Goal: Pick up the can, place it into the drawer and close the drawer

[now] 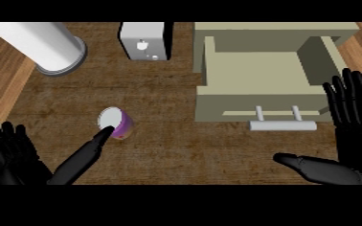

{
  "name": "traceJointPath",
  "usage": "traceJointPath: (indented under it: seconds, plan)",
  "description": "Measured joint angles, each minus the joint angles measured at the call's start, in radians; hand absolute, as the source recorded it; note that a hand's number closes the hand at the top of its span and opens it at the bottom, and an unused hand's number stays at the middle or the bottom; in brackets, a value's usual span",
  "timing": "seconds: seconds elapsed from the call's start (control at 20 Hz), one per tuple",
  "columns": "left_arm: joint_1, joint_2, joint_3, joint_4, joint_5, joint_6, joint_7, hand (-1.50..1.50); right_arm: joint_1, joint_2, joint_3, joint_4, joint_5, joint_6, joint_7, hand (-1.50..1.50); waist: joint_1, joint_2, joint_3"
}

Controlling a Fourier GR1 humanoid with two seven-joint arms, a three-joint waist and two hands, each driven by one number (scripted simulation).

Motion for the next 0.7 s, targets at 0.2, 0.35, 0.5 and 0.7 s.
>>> traceJointPath:
  seconds: [0.2, 0.35, 0.5, 0.7]
  plan:
    - [-0.014, -0.001, -0.110, 0.022, -0.179, 0.081, 0.142, -1.50, 0.009, -0.008, -0.020, 0.008, -0.019, 0.015, -0.003, -1.50, -0.001, 0.000, -0.001]
    - [-0.076, -0.001, -0.118, 0.043, -0.279, 0.082, 0.259, -1.50, 0.015, -0.009, -0.031, 0.010, -0.023, 0.019, -0.012, -1.50, -0.002, 0.000, -0.001]
    - [-0.132, -0.001, -0.125, 0.110, -0.320, 0.109, 0.317, -1.50, 0.025, -0.016, -0.046, 0.007, -0.038, 0.033, -0.016, -1.50, -0.003, 0.000, -0.002]
    - [-0.173, -0.001, -0.141, 0.190, -0.341, 0.156, 0.370, -1.50, 0.058, -0.026, -0.067, -0.016, -0.064, 0.061, -0.030, -1.50, -0.004, 0.000, -0.002]
